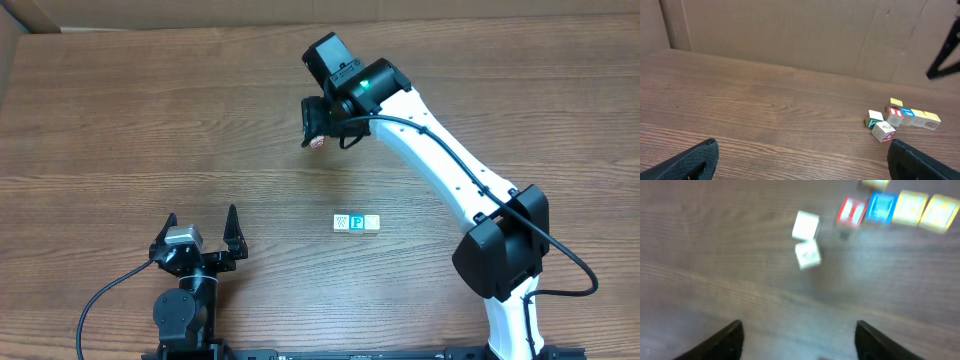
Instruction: Flip 5 blocks
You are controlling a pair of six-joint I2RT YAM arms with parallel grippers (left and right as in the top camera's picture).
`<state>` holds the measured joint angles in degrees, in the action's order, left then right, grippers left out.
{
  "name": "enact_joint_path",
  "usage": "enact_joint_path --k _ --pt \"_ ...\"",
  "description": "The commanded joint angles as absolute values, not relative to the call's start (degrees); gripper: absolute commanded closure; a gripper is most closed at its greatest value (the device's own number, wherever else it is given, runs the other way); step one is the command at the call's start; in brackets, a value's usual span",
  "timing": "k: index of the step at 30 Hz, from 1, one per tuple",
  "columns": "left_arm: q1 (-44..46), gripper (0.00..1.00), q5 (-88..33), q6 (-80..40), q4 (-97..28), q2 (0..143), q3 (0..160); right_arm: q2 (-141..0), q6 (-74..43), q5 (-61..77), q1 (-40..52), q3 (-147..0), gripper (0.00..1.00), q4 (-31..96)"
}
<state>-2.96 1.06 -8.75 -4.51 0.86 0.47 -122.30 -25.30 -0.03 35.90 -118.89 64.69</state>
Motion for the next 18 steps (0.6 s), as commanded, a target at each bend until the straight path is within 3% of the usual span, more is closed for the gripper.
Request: enact_joint_path --k 1,18 --pt "-2.6 0.00 0.4 -7.7 -4.4 0.3 0.3 -121.6 -22.2 -4.0 35.5 -120.0 0.24 61.4" --pt "-2.6 0.00 0.4 -7.7 -4.4 0.3 0.3 -128.1 -16.0 -3.8 35.2 -120.0 0.24 54.7"
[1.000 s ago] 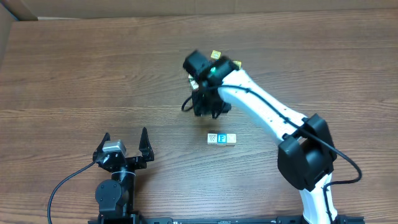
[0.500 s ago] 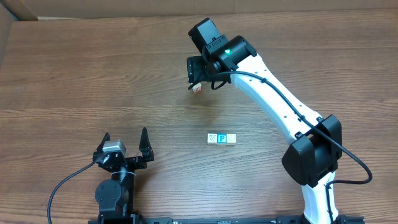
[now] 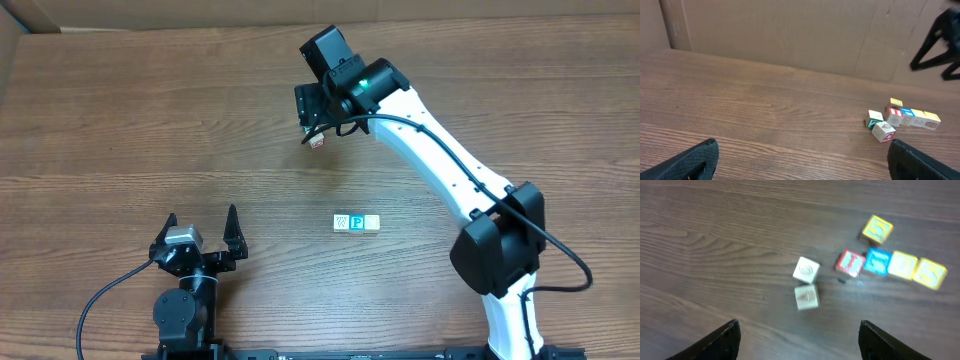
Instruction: Flip 5 blocks
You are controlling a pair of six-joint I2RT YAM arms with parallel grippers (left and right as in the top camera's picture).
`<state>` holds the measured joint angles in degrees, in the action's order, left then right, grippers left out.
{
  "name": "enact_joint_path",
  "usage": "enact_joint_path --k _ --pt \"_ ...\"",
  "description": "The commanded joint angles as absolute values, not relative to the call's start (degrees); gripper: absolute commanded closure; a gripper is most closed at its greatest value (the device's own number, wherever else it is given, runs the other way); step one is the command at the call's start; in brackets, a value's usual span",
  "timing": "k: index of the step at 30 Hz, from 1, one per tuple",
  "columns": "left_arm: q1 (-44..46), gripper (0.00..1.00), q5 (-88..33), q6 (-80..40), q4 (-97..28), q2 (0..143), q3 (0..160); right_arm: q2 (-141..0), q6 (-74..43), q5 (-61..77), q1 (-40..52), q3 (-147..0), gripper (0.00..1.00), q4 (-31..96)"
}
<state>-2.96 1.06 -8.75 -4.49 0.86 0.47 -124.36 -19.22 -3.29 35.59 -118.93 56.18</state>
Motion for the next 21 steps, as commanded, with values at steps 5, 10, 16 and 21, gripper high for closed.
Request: enact_joint_path --k 5,10,16,21 --pt "-2.6 0.00 0.4 -7.7 -4.4 0.3 0.3 -134.3 -16.0 -3.8 35.2 -120.0 0.24 51.2" --pt "-2.6 0.00 0.4 -7.7 -4.4 0.3 0.3 -136.7 -15.5 -3.8 35.2 -120.0 0.25 50.5" --pt "-2.6 0.00 0.4 -7.7 -4.4 0.3 0.3 -139.1 -14.5 -3.8 35.2 -120.0 0.37 49.6" --pt "-2.6 0.00 0.4 -7.7 -4.4 0.3 0.3 -140.9 -14.5 -3.0 35.4 -120.0 0.42 49.8"
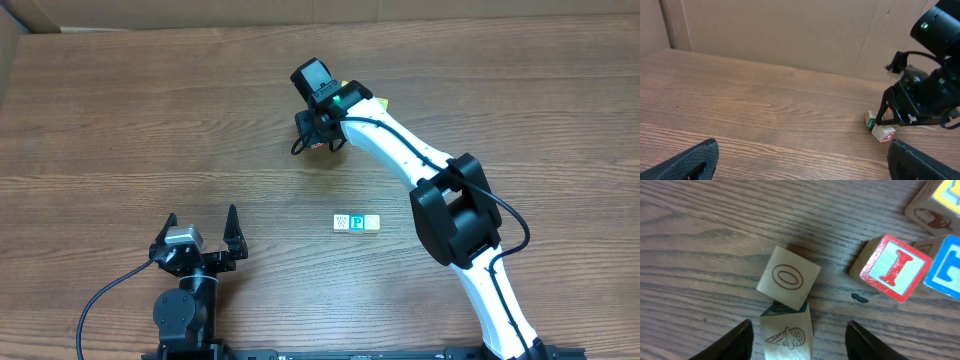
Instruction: Flip 5 blocks
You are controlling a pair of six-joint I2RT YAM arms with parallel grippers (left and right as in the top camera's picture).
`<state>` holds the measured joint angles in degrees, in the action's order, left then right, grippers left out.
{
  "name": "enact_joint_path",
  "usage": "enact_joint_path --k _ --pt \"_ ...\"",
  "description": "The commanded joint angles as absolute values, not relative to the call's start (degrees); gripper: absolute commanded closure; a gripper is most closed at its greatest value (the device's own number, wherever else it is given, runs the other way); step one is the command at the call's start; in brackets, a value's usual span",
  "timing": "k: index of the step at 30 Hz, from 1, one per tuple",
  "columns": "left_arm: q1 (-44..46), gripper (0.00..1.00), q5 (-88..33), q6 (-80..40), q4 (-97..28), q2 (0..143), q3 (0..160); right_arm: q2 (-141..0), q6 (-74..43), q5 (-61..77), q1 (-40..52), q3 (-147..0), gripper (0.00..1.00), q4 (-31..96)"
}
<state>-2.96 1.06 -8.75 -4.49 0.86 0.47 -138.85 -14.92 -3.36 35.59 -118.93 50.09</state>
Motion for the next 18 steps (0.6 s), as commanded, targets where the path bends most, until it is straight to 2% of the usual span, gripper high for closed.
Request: enact_joint_path --k 1,3,8,18 --pt "-2.6 0.00 0.4 -7.7 -4.4 0.3 0.3 -141.0 -14.5 -2.7 35.4 -120.0 0.43 49.7" --pt "-2.6 0.00 0.4 -7.7 -4.4 0.3 0.3 -141.1 -14.5 -2.7 35.6 -120.0 0.47 49.7" --pt "-2.6 0.00 0.4 -7.7 -4.4 0.3 0.3 -141.1 -14.5 -2.7 35.6 -120.0 0.69 50.0" --pt "-2.6 0.00 0.4 -7.7 -4.4 0.3 0.3 -135.1 -14.8 -0.3 36.4 -120.0 0.71 54.6"
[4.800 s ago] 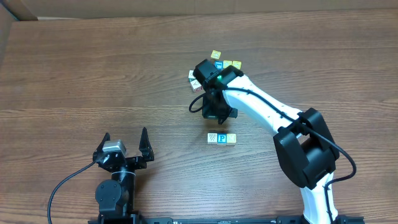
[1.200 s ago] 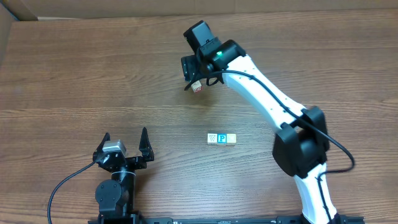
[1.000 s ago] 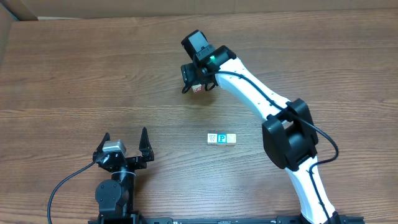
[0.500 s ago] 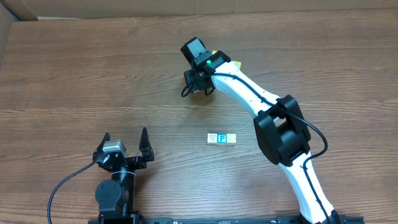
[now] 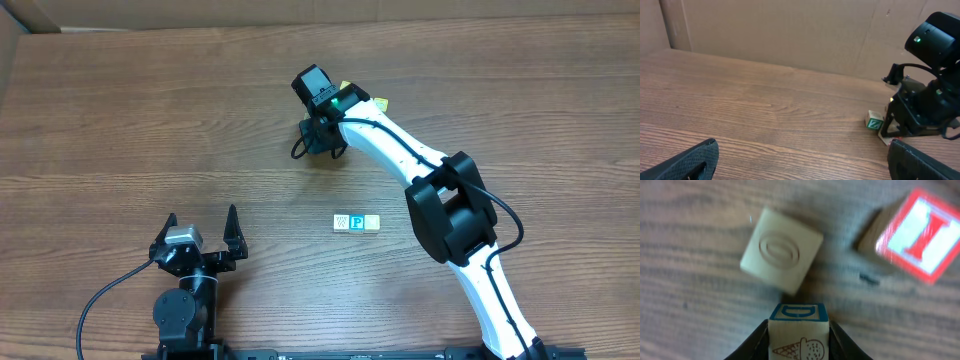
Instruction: Flip 5 blocks
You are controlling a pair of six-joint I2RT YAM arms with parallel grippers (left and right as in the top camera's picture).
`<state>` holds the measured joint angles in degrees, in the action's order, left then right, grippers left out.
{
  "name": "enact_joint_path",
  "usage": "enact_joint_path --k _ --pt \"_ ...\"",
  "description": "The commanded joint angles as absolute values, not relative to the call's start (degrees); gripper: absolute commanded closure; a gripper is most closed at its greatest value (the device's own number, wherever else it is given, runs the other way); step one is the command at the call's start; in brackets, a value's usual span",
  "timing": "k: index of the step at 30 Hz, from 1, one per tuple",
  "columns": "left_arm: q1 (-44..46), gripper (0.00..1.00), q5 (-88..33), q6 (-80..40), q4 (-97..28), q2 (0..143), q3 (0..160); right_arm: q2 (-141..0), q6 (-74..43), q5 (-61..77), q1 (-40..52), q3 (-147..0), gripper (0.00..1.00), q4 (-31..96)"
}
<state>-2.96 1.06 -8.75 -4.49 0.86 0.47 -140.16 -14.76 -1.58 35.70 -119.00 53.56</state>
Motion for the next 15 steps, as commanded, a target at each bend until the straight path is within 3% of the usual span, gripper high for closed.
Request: enact_joint_path --k 1,15 --pt "-2.6 0.00 0.4 -7.7 -4.4 0.3 0.3 -134.0 -15.0 -0.3 36.7 -120.0 0.71 55.5" --pt "-2.6 0.00 0.4 -7.7 -4.4 0.3 0.3 -128.3 -32.4 0.3 42.8 -118.7 0.75 75.9"
